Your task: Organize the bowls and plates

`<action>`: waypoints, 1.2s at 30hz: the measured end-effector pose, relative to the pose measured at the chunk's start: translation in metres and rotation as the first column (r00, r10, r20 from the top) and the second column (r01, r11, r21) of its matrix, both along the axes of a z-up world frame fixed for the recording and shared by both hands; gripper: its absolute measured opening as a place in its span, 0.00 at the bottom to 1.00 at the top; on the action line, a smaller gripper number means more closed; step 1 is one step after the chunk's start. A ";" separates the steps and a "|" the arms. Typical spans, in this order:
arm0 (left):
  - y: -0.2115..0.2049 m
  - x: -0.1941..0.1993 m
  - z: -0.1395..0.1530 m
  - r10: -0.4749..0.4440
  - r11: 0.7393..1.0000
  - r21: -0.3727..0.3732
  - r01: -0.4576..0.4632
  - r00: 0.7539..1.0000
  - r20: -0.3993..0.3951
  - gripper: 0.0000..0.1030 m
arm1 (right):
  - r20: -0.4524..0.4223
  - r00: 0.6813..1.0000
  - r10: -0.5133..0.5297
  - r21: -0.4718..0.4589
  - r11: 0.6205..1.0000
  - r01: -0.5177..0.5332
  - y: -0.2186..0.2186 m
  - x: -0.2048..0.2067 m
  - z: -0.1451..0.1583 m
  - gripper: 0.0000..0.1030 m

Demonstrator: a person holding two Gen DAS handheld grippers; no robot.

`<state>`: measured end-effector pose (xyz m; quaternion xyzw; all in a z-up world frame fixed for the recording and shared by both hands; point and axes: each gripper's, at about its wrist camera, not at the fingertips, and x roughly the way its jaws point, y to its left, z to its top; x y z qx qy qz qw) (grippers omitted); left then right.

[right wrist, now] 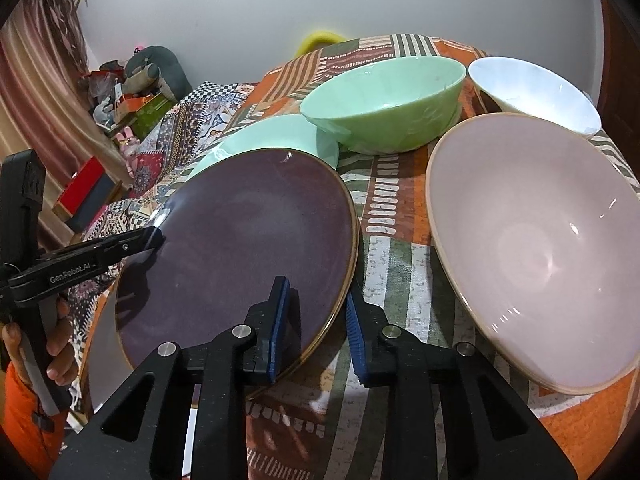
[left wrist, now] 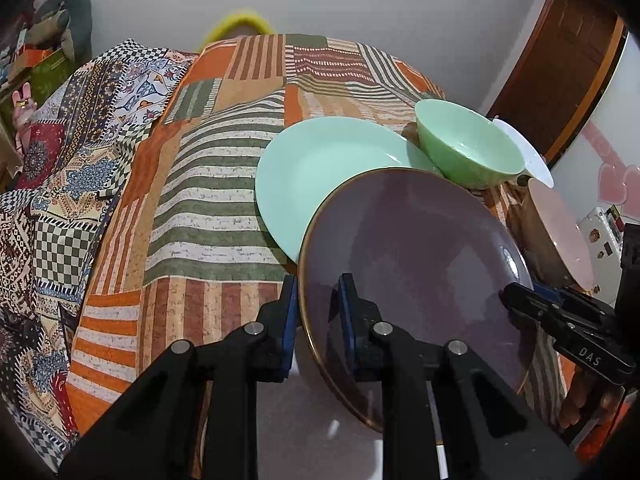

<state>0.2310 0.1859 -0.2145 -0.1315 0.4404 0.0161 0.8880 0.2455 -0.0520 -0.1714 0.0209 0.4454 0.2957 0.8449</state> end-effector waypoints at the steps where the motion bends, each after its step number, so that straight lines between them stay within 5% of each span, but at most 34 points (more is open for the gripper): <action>1: -0.001 -0.001 0.000 0.000 1.000 0.005 0.000 1.000 -0.002 0.19 | 0.000 1.000 0.001 -0.001 1.000 -0.001 -0.001 -0.001 0.000 0.24; 13: -0.013 -0.025 0.016 0.010 1.000 0.010 -0.011 1.000 0.017 0.19 | 0.049 0.999 0.005 -0.011 1.000 -0.005 -0.003 -0.010 0.018 0.24; 36: -0.076 -0.107 0.093 -0.027 0.998 0.068 0.019 0.993 0.113 0.19 | 0.157 0.987 -0.042 0.031 0.999 0.038 -0.040 -0.063 0.067 0.25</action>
